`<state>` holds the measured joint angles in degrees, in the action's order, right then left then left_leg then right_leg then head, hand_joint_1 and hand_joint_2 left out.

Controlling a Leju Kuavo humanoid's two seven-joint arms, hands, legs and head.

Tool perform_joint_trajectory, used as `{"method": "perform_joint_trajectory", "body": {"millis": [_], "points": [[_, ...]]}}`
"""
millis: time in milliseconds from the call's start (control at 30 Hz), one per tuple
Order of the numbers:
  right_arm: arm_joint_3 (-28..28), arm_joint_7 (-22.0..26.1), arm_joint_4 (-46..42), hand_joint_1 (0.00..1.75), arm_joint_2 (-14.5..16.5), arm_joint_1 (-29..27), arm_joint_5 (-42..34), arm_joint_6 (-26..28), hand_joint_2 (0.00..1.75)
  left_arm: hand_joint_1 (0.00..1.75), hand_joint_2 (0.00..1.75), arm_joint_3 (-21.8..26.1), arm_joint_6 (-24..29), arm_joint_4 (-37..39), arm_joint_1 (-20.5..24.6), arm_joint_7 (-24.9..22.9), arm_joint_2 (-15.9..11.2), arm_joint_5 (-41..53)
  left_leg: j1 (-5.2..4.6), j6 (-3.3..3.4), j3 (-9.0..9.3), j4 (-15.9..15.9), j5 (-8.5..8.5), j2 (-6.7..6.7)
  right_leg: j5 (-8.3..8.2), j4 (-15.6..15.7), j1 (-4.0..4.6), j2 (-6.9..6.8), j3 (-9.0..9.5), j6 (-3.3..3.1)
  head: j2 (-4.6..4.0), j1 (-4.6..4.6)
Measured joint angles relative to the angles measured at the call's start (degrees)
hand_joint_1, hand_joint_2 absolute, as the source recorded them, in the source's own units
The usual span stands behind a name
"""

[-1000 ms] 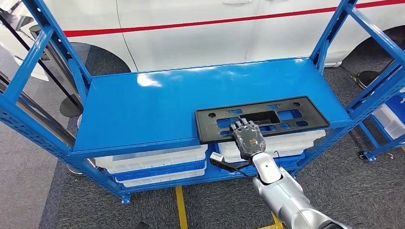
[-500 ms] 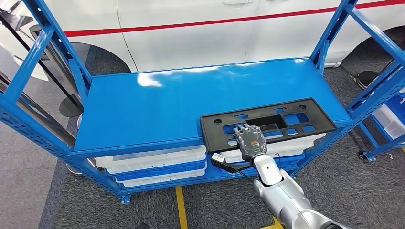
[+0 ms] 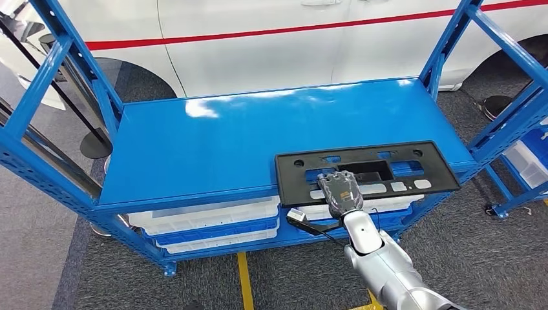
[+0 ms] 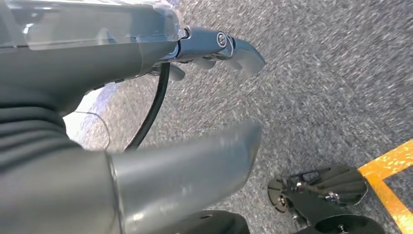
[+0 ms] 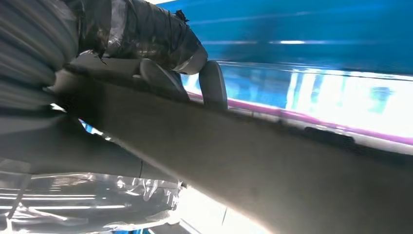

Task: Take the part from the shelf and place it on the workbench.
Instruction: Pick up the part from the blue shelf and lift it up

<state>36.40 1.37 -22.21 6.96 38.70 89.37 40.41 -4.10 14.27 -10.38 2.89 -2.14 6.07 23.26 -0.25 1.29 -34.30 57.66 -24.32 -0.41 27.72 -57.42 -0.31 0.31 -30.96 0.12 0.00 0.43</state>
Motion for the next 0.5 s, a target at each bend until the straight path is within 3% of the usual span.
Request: {"method": "perform_joint_trajectory", "body": {"millis": [500], "points": [[2.68, -3.54, -4.21, 1.75, -3.24, -1.31, 0.53, -0.02, 1.75, 0.00, 1.75, 1.04, 7.10, -0.02, 0.79, 5.76, 0.38, -0.65, -0.01, 0.00, -0.03, 0.00, -0.01, 0.01, 0.00, 0.00, -0.01, 0.00, -0.04, 0.00, 0.00, 0.00]]}}
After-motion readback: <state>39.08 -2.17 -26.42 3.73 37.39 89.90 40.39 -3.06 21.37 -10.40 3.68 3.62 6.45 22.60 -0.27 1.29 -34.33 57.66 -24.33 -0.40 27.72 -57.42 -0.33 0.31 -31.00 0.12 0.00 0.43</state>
